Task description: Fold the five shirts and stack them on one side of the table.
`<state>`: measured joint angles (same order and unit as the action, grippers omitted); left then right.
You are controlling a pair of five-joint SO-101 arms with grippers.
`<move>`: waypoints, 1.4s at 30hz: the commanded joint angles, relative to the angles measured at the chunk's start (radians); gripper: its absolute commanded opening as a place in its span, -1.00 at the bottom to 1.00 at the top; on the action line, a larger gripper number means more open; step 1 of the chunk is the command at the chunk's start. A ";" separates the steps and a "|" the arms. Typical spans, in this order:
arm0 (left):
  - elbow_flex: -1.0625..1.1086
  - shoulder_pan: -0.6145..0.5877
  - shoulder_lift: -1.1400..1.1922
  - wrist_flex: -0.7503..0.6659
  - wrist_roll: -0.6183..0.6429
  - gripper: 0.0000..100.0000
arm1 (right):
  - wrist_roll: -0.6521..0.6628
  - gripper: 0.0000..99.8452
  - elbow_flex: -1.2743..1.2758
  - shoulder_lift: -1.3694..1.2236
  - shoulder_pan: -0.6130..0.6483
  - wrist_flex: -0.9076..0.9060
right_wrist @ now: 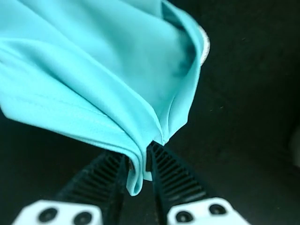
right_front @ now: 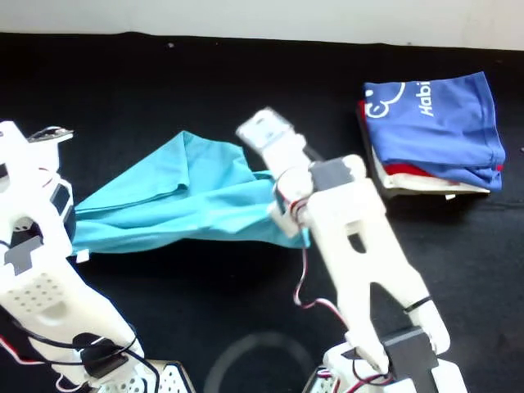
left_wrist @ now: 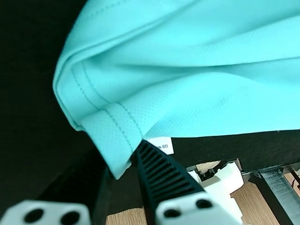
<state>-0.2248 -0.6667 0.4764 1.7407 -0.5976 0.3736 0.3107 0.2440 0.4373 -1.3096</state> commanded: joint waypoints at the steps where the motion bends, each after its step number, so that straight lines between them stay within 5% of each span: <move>1: -0.035 0.045 -0.042 0.018 0.008 -0.98 | 0.011 -0.99 -0.136 0.005 -0.065 -0.010; 12: -0.031 0.217 -0.564 0.017 0.095 -0.98 | 0.026 -0.99 -0.455 0.001 -0.255 0.074; 27: -0.027 0.291 -0.931 -0.052 0.284 -0.98 | 0.043 -0.99 -0.915 0.002 -0.271 -0.090; 42: 0.470 0.288 -0.656 -0.155 0.330 -0.98 | 0.043 -0.99 -0.423 0.028 -0.203 -0.053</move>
<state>0.1941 -0.3813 -0.2171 1.6349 -0.2693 0.4074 -0.2002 0.2363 0.2025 -1.3955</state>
